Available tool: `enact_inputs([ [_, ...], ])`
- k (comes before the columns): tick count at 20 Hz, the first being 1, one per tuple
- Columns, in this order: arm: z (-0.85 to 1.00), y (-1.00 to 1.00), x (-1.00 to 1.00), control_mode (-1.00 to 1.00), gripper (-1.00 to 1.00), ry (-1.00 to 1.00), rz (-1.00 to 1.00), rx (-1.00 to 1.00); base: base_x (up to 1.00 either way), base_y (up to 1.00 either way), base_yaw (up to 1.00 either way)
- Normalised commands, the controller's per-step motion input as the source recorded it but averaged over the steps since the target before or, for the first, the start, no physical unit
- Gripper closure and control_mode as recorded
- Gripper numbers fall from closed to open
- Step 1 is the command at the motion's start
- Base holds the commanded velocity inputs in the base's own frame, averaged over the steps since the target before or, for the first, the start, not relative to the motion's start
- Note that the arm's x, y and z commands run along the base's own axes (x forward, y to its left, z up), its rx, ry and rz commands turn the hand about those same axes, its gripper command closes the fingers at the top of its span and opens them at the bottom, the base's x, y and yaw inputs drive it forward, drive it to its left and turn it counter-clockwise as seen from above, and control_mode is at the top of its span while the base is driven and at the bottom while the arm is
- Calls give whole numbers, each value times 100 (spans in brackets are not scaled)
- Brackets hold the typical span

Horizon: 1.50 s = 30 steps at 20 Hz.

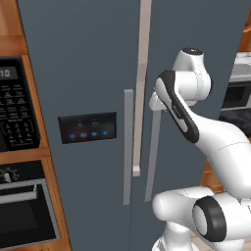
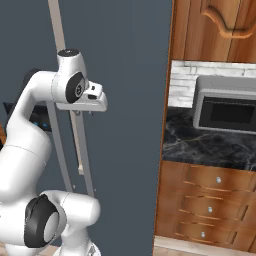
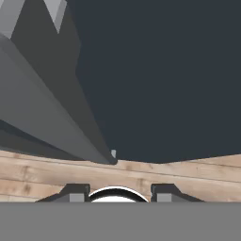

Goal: Retrieve the sausage and cheese from the fridge and place them on the cutting board on the counter.

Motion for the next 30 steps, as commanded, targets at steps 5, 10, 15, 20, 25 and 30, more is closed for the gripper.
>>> enact_inputs([
  [5,0,0,0,100,-100,0,0,0,0,0,0],
  [10,0,0,0,100,-100,0,0,0,0,0,0],
  [15,0,0,0,100,-100,0,0,0,-24,0,0],
  [20,0,0,0,100,-100,0,0,0,-58,0,0],
  [25,0,0,0,100,-100,0,0,0,-49,20,0],
  [30,0,0,0,100,-100,0,0,0,-39,44,-7],
])
